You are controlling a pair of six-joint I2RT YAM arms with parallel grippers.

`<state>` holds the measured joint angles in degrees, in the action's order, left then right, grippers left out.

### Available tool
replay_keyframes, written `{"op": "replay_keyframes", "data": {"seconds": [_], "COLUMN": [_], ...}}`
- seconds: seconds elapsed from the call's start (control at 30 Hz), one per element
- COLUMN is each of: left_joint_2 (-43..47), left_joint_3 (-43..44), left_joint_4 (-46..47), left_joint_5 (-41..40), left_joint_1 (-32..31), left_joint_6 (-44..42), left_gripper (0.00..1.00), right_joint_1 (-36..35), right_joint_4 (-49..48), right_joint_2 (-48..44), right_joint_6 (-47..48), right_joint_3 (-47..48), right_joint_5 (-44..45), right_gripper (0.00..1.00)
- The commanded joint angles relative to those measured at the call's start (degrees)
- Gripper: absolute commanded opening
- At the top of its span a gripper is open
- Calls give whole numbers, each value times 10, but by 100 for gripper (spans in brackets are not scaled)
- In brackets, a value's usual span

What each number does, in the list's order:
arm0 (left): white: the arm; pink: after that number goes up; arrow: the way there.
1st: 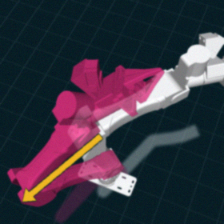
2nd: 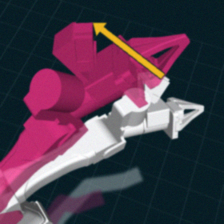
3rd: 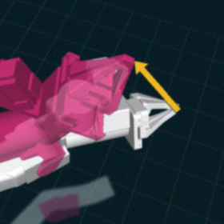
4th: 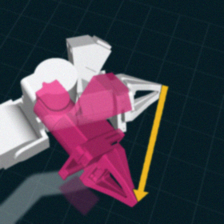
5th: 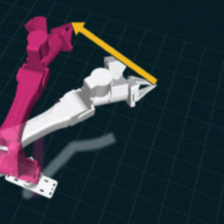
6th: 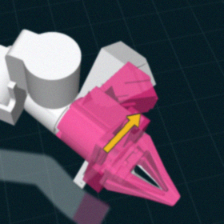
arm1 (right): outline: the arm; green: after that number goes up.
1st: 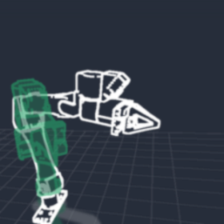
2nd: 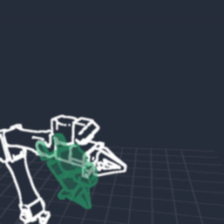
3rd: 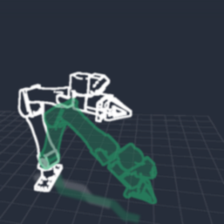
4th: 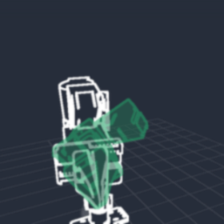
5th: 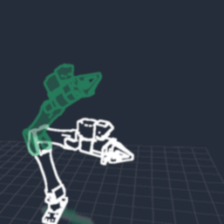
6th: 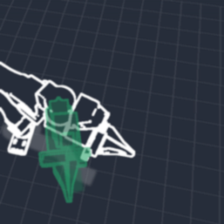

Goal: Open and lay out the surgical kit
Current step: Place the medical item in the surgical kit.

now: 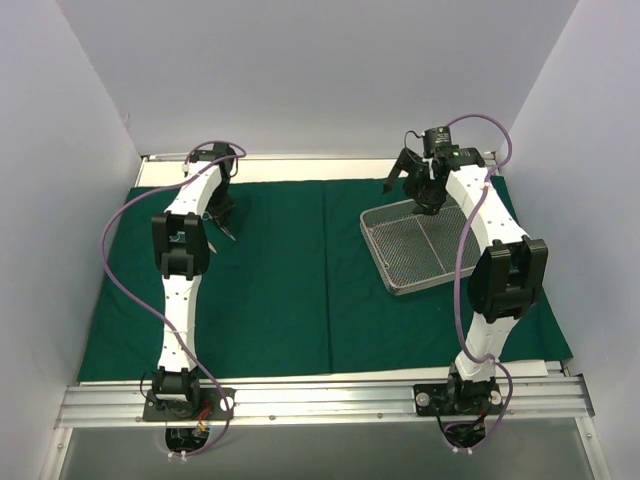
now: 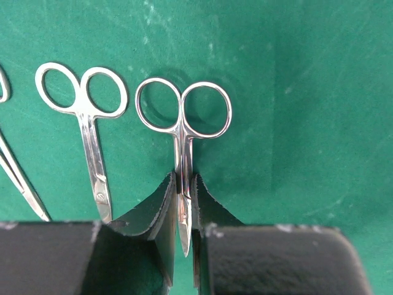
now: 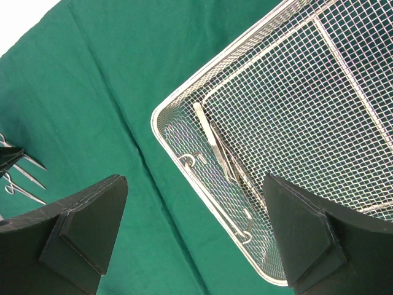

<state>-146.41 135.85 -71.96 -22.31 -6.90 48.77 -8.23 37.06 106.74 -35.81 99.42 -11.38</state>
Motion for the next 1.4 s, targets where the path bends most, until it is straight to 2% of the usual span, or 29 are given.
{"op": "replay_keyframes", "data": {"seconds": [0.0,0.13,0.2,0.3,0.43,0.63,0.7,0.93,1.1,1.17,1.27,1.37], "left_joint_2": [-16,-19,-20,-21,-20,0,7,45,121,144,185,220], "left_joint_3": [28,28,28,23,21,13,16,41,-9,-47,-93,-127], "left_joint_4": [15,14,13,16,15,9,10,-9,9,15,15,19], "left_joint_5": [16,27,36,44,48,52,53,86,114,124,143,158], "left_joint_1": [12,18,21,23,23,24,24,17,-7,-9,-9,-10], "left_joint_6": [-6,-6,-6,-4,-6,-6,-15,-23,-30,-32,-32,-34], "left_gripper": [2,3,7,21,28,52,56,58,58,58,58,57], "right_joint_1": [5,7,7,7,7,7,7,7,5,6,5,3], "right_joint_4": [3,1,0,-1,-1,-4,-6,29,-14,-37,-70,-92], "right_joint_2": [7,8,8,8,9,8,7,5,-28,-37,-26,-1], "right_joint_6": [6,6,6,5,5,7,10,84,122,129,149,164], "right_joint_3": [-3,-5,-5,-6,-7,-19,-27,-67,-145,-171,-190,-190], "right_joint_5": [0,0,-1,-2,-2,0,4,31,-7,-26,-57,-80], "right_gripper": [100,100,100,100,100,100,100,97,78,62,44,36]}}
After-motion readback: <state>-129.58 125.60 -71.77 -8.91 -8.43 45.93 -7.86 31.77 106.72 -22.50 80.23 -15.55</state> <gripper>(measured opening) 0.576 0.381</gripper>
